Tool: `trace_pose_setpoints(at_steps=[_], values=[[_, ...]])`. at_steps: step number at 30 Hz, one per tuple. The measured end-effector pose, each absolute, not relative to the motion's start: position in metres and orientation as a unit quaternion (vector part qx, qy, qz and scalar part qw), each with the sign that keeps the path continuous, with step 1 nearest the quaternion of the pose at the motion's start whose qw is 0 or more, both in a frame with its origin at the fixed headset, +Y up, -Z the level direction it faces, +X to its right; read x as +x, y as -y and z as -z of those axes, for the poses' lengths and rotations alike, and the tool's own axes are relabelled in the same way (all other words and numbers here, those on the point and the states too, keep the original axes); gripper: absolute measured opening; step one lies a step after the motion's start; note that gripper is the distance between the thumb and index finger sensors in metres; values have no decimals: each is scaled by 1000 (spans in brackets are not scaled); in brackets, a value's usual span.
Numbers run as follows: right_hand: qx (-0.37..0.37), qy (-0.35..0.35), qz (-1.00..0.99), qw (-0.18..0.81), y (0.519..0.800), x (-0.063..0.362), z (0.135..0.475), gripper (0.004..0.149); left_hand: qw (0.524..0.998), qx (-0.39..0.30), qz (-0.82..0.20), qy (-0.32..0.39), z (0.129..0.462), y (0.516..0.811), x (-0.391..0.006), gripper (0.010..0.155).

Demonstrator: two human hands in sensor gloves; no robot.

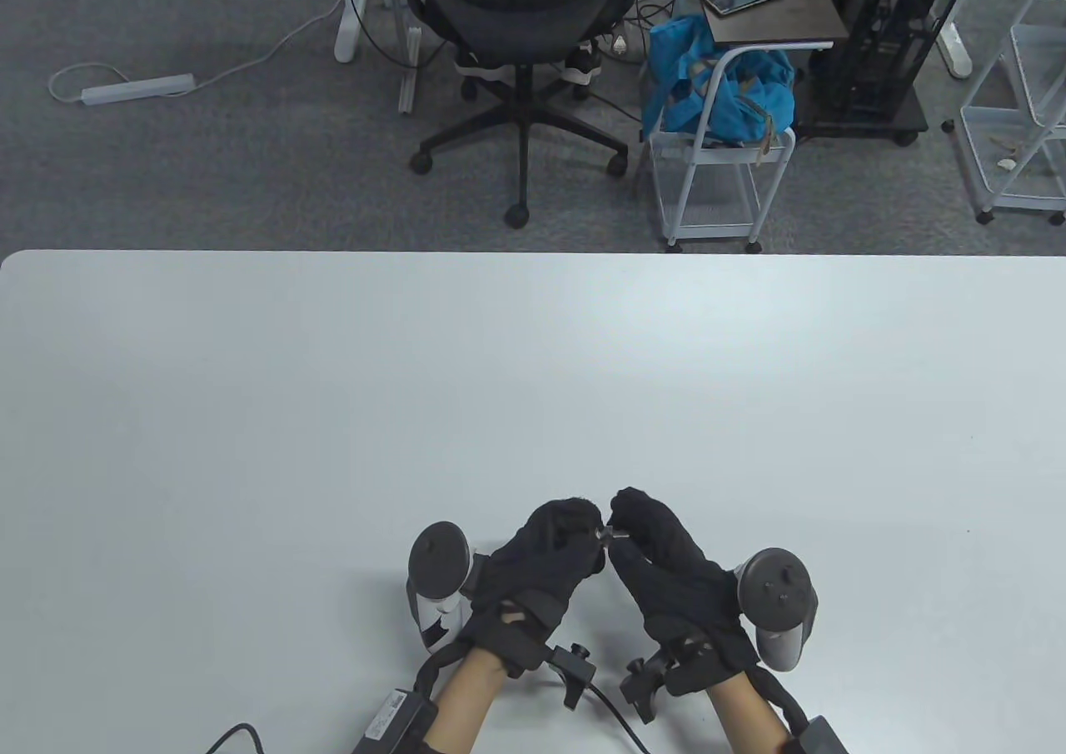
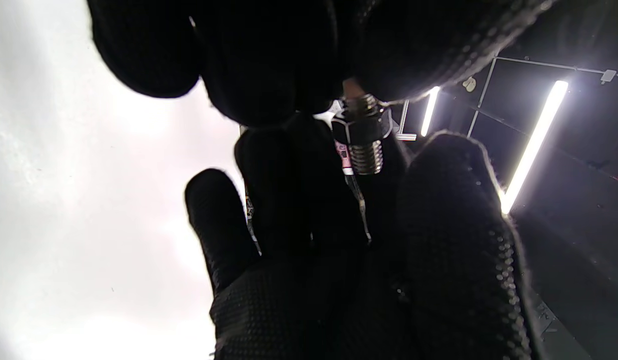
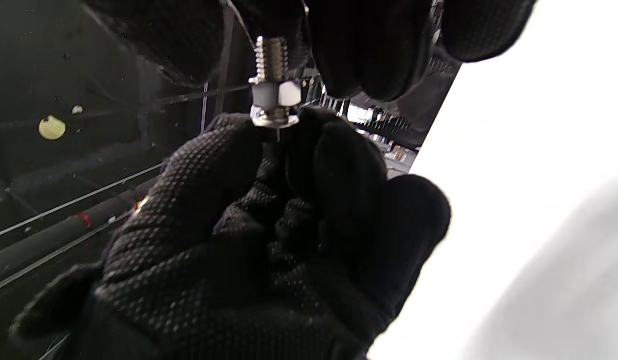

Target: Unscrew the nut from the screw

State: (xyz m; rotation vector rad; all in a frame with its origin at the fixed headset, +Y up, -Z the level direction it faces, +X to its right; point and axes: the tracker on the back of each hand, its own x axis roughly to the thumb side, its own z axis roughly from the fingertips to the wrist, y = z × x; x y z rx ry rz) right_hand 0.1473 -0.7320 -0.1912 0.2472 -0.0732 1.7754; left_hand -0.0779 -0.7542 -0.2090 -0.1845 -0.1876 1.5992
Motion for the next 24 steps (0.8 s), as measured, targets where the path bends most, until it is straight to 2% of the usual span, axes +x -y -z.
trace_pose_setpoints(at_steps=[4, 8, 17, 24], values=[[94, 15, -796, 598, 734, 149, 192, 68, 693, -79, -711, 92, 209, 754, -77, 48], [89, 19, -800, 593, 733, 146, 191, 59, 693, -78, -710, 94, 209, 754, -77, 48], [107, 45, -807, 578, 728, 146, 191, 52, 709, -85, -692, 105, 209, 754, -76, 49], [137, 42, -804, 578, 724, 144, 190, 49, 698, -82, -706, 89, 209, 755, -78, 48]])
